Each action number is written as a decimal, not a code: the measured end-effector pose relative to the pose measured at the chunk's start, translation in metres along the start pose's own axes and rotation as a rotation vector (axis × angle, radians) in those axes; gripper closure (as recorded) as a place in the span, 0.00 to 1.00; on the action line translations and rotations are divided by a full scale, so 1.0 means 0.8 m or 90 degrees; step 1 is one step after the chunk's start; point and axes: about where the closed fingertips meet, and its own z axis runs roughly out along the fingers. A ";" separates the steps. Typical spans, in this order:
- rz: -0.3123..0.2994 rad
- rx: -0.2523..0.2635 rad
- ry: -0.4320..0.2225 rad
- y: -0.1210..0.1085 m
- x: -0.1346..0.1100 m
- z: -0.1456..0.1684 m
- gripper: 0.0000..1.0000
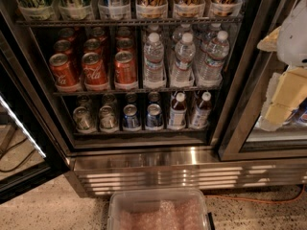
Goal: Pick 7up can from bottom shelf of fridge
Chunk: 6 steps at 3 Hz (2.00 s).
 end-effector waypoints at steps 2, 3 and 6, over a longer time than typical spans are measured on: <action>0.024 -0.010 -0.052 0.021 0.008 0.043 0.00; 0.066 -0.065 -0.153 0.053 0.008 0.135 0.00; 0.136 -0.131 -0.317 0.077 -0.047 0.227 0.00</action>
Offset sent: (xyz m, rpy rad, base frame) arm -0.0095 0.0056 -0.1080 0.2673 0.0082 -0.0513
